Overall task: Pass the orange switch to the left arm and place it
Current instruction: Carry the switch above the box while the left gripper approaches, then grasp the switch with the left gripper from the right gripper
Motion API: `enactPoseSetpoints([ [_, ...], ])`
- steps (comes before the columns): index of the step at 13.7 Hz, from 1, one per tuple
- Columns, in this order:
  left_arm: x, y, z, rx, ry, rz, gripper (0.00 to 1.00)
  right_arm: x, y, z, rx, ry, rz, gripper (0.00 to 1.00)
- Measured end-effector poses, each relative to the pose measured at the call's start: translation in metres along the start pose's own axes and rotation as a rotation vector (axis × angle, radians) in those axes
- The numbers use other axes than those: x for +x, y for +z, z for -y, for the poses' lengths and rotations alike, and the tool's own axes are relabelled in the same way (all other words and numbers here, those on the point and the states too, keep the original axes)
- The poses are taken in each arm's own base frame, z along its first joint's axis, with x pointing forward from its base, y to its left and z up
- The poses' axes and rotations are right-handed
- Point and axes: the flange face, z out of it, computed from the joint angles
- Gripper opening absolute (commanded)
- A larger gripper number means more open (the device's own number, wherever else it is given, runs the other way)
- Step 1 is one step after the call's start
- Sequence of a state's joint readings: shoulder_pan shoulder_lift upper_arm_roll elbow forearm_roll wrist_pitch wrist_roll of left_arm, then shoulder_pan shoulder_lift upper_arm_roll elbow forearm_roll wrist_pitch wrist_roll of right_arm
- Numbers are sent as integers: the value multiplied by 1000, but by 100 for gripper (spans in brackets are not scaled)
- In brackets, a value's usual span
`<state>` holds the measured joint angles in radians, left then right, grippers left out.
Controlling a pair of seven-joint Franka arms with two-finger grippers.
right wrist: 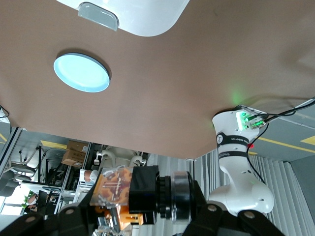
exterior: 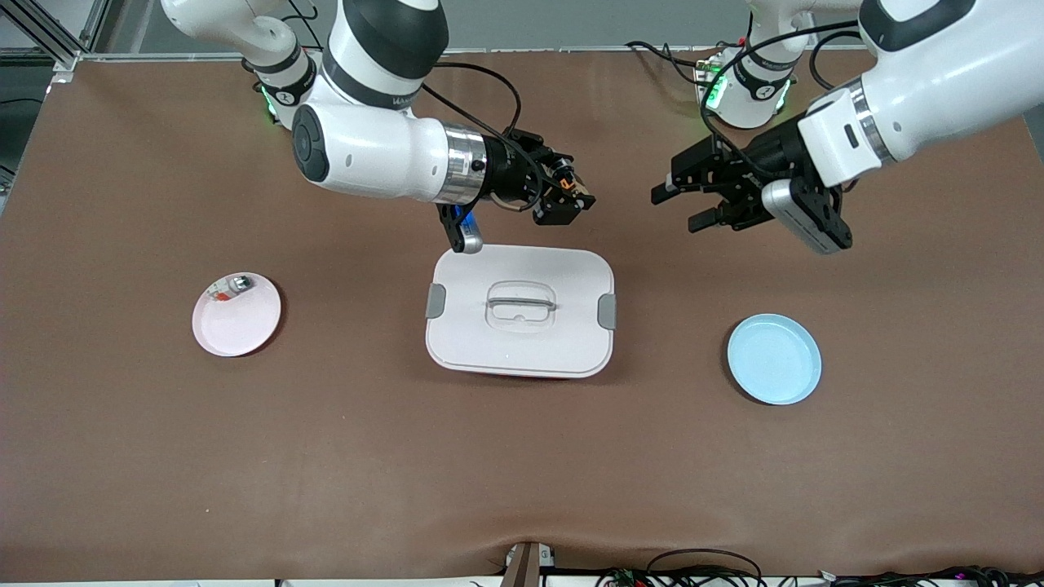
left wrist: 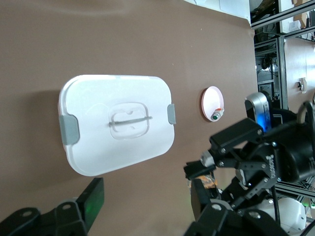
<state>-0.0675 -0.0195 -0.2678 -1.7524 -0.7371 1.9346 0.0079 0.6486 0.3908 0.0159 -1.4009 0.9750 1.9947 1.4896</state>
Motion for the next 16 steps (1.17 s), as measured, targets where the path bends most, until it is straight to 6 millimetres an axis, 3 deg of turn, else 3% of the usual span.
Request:
enactPoseSetpoints([
  [3,-10,23,-19,2,-39,-5,79,3,3,1,-4,8,2,21],
  [8,-28,67,-28,15,-54,18,79,4,6,0,-7,8,2,21],
  [16,-39,95,-40,17,-75,-45,76,2,9,-1,-12,7,2,21],
])
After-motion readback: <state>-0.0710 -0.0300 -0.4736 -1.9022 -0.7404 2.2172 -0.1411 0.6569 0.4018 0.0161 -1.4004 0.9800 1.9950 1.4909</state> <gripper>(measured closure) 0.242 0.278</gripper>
